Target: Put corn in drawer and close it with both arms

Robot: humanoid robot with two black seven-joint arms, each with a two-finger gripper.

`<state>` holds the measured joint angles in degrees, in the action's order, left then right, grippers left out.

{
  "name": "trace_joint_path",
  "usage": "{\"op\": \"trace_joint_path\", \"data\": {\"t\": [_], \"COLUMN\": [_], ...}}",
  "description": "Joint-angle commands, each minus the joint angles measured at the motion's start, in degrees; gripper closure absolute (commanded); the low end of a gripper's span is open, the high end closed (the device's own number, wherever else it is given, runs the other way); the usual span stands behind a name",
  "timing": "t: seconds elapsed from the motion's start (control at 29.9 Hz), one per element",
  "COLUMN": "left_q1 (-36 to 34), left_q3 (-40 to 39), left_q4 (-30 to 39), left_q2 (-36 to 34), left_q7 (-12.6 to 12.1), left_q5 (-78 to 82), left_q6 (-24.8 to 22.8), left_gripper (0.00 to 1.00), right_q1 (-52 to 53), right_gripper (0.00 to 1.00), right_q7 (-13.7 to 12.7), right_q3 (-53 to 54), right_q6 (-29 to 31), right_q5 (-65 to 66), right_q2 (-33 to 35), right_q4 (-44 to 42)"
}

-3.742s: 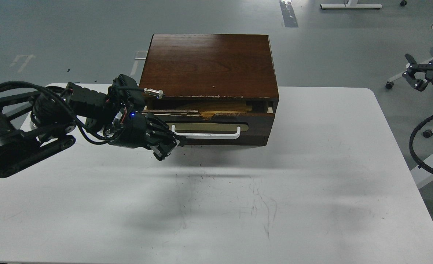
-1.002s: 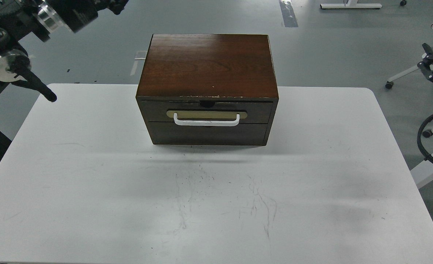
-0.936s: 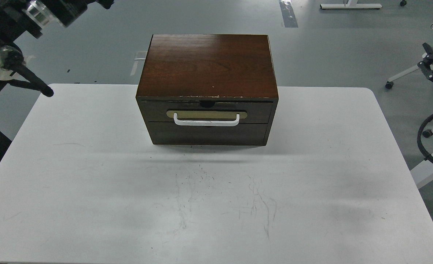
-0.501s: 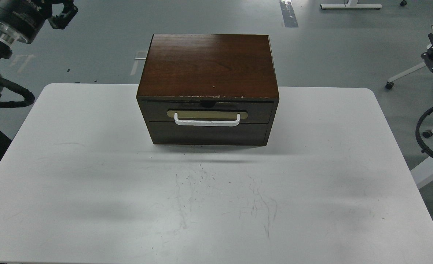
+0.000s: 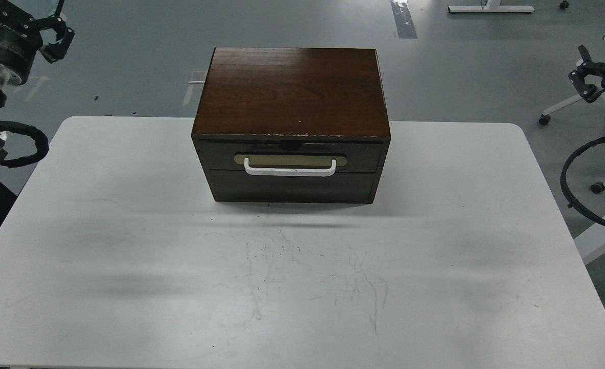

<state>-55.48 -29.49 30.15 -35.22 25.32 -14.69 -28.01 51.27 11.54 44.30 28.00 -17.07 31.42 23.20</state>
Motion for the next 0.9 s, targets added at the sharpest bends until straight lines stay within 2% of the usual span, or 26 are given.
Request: {"op": "trace_joint_path", "data": {"t": [0.0,0.1,0.23,0.87], "left_q1": [0.9,1.3,2.0,8.7], "left_q3": [-1.4,-1.5,-1.5,-2.2], "left_q4": [0.0,-0.3,-0.5,0.1], "left_q2": [-0.6,-0.8,-0.4,1.6], "left_q7": [-1.9,-2.7,-3.5,-3.3], "left_q5": [-0.1,-0.1,-0.1,-0.1], "left_q6": [0.0,0.0,0.0,0.0], "left_gripper": [0.02,0.02,0.02,0.02], "right_q1": [0.1,-0.5,-1.6,-3.9], "right_gripper": [0.00,0.00,0.00,0.00], "right_q7": [-0.6,-1.3,-5.0,-4.6], "right_q3": [0.8,0.8,0.8,-0.5], "right_q6": [0.0,0.0,0.0,0.0], "right_q5": [-1.5,-3.9,-6.7,-6.4], "right_q2": [-0.6,-0.9,-2.6,-3.2], "right_q4": [0.0,-0.1,-0.1,0.4]}}
